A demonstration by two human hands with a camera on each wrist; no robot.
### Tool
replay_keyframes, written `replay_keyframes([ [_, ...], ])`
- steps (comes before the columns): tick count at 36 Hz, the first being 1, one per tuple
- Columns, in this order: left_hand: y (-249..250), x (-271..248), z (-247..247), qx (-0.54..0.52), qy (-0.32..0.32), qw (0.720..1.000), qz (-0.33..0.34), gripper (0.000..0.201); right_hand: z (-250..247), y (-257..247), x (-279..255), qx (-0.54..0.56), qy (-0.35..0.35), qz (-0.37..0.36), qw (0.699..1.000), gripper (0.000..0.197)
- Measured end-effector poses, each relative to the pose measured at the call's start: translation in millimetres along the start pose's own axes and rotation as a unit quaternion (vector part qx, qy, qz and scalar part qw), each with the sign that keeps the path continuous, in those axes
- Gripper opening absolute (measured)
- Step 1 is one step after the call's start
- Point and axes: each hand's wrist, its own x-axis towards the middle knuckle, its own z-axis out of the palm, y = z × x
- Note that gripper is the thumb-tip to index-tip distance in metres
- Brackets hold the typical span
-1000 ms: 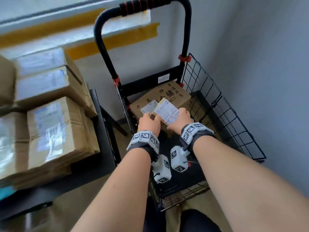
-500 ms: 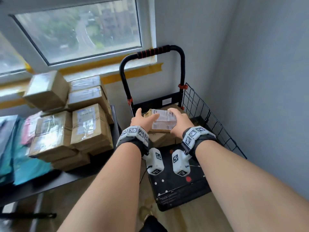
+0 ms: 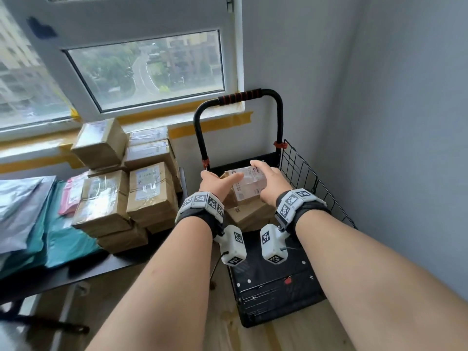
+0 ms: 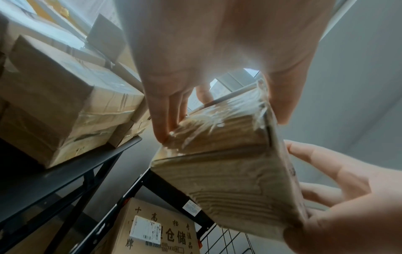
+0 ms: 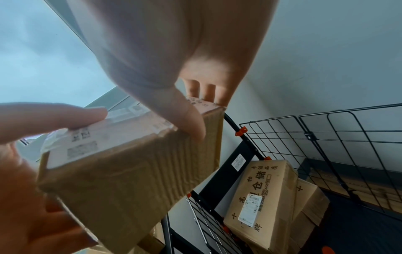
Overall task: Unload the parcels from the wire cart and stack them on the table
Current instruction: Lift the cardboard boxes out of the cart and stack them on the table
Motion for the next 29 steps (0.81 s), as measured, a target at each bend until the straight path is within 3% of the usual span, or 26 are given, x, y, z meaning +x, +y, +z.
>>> replay_keyframes([
  [7,-4.7,2.5,-39.3,-0.072,0.052,0.996,0.013,0.091,16.0,-35.7,21.2,0.074,0.070,0.061,0.993,0.080],
  [11,-14.6,3.4,-74.8,-0.123,0.092,0.988,0.008,0.074,40.9,-72.4,36.7,0.126,0.051,0.071,0.988,0.048],
  [14,-25.9,5.3,-109.3,-0.133,0.094,0.987,0.001,0.076,68.7,-109.3,45.3,0.147,0.036,0.044,0.988,0.033],
  [19,-48.9,26.2,-169.8,-0.096,0.127,0.987,-0.016,0.096,121.8,-176.3,56.5,0.209,-0.019,0.044,0.977,0.046],
  [23,-59.4,45.9,-215.2,-0.065,0.120,0.991,0.001,0.067,153.8,-215.0,68.7,0.202,-0.031,0.031,0.978,0.034],
  [27,-68.6,78.0,-251.8,-0.026,0.097,0.994,0.030,0.053,184.4,-244.2,82.4,0.218,-0.017,0.040,0.975,0.031],
  [29,-69.1,90.1,-264.3,-0.015,0.082,0.996,0.033,0.058,193.1,-254.4,89.1,0.214,0.006,0.048,0.976,0.032],
])
